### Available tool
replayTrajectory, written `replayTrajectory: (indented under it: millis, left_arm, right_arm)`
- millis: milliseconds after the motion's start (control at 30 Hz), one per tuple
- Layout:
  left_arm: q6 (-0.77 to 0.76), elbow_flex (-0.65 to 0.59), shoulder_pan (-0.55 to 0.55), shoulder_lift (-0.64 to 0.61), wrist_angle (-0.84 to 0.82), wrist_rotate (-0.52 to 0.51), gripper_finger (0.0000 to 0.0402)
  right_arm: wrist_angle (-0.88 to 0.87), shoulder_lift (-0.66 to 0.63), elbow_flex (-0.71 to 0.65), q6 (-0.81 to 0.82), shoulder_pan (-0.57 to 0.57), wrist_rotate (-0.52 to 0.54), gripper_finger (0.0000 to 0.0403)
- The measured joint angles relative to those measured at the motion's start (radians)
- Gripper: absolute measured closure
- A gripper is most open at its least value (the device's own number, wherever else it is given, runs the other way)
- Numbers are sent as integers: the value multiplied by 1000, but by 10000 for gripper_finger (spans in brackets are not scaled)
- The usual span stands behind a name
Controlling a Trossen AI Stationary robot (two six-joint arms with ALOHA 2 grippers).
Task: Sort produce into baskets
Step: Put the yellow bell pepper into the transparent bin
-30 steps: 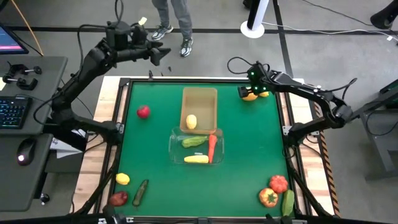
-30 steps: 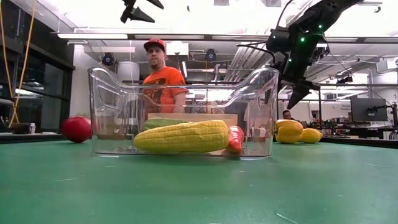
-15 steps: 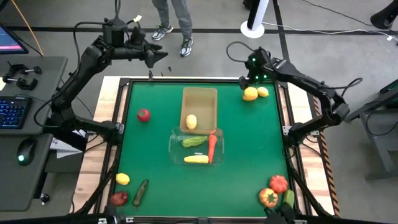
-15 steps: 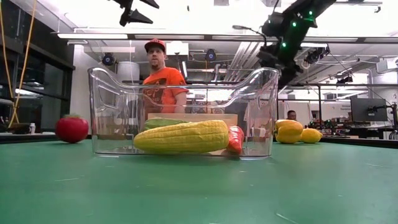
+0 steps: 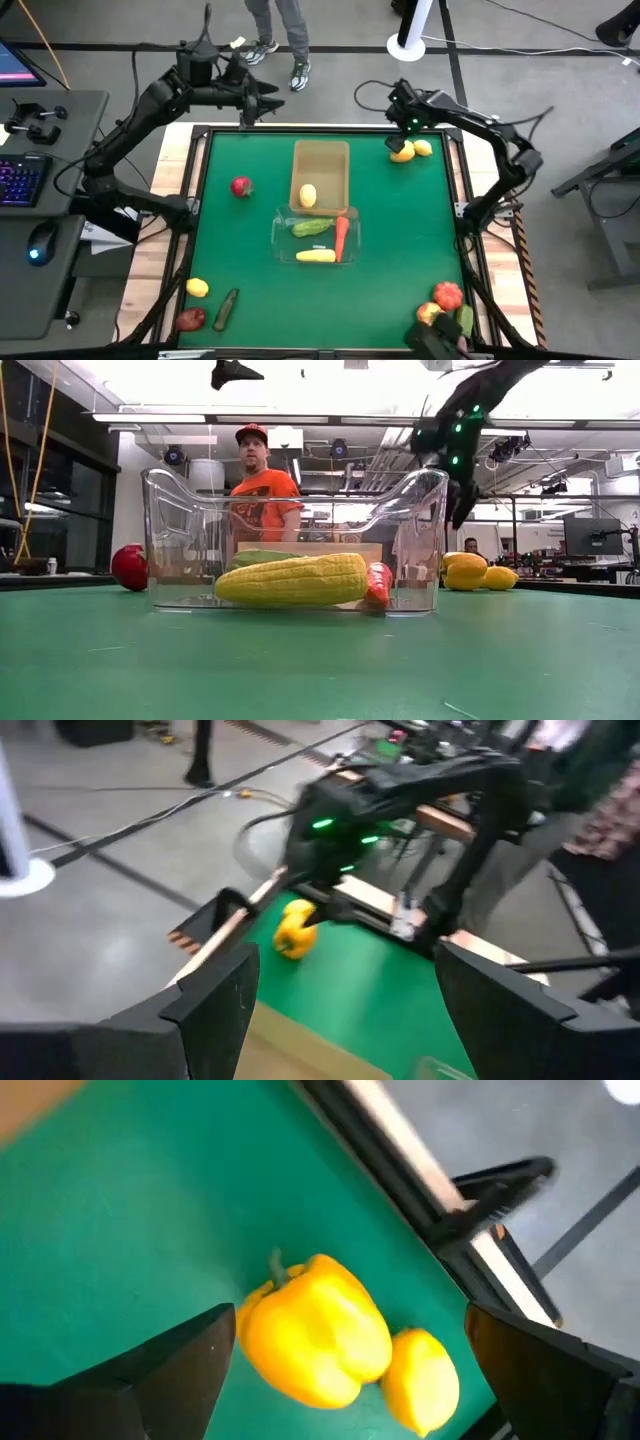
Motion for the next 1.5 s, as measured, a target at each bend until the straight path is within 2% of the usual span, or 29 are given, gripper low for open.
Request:
replayTrajectory:
  millis: [300, 467, 600, 933, 1133, 1233, 1400, 1500]
  left_arm:
    - [-45, 0, -92, 0, 36, -2, 112]
    - [-54, 0, -97, 0, 65, -4, 112]
    - [-55, 0, -88, 0, 74, -16, 112]
    - [-22, 0, -87, 0, 61, -67, 112]
    - [43, 0, -82, 1, 62, -166, 112]
    - [60, 0, -64, 4, 63, -185, 112]
    - [79, -1, -35, 27, 61, -182, 112]
    - [88, -1, -16, 41, 67, -178, 112]
  right_arm:
    - [-166, 117, 89, -227, 11, -46, 17]
    - [-243, 151, 86, -300, 11, -4, 17]
    - [-182, 165, 61, -352, 10, 85, 17]
    - [-106, 254, 33, -361, 11, 79, 17]
    - [-60, 273, 33, -364, 25, 135, 20]
    - [-73, 272, 33, -345, 26, 136, 41]
    - [-86, 233, 35, -288, 33, 58, 121]
    - [-90, 181, 46, -249, 41, 3, 127]
